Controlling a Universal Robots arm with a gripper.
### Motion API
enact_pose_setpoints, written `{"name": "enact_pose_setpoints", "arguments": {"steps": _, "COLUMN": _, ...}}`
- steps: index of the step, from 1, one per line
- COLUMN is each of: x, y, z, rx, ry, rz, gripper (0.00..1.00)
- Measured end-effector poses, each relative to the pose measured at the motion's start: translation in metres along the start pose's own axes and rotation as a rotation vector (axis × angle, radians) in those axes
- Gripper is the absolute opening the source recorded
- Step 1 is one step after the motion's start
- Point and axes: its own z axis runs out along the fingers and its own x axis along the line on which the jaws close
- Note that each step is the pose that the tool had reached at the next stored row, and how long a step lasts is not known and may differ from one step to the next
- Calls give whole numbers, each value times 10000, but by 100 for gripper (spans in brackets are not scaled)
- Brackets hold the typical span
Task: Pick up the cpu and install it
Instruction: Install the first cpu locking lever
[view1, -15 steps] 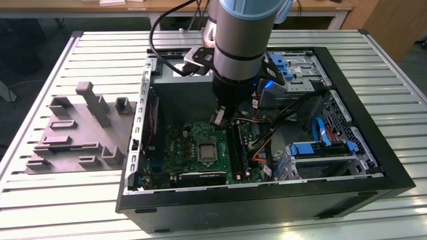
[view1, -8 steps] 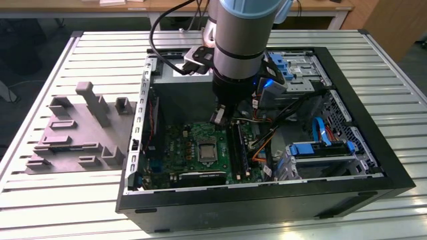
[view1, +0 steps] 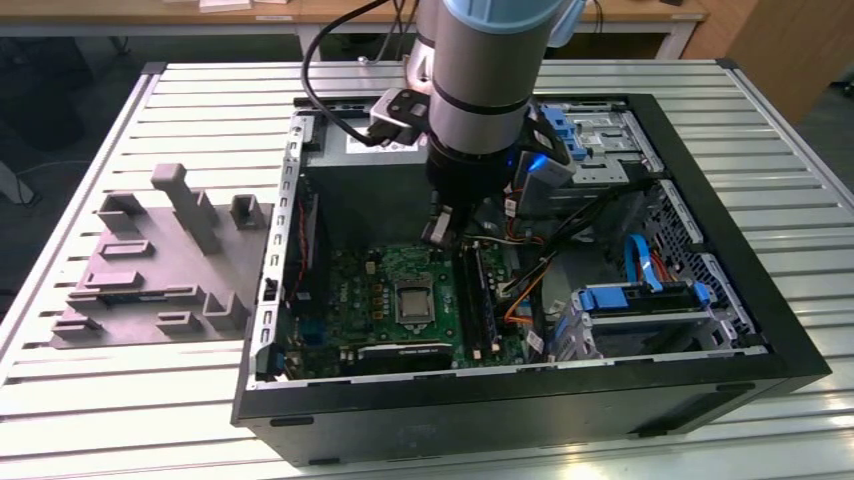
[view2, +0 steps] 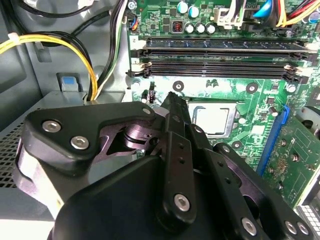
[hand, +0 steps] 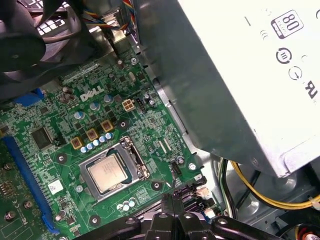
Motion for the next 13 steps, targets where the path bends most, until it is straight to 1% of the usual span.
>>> {"name": "enact_pose_setpoints", "arguments": {"steps": 8, "x": -19, "y": -24, "z": 0, "rx": 0, "ry": 1, "rz": 0, "gripper": 11}}
{"name": "enact_pose_setpoints", "arguments": {"steps": 13, "x": -46, "y": -15, "z": 5, "rx": 1, "ry": 2, "rz": 0, "gripper": 11}}
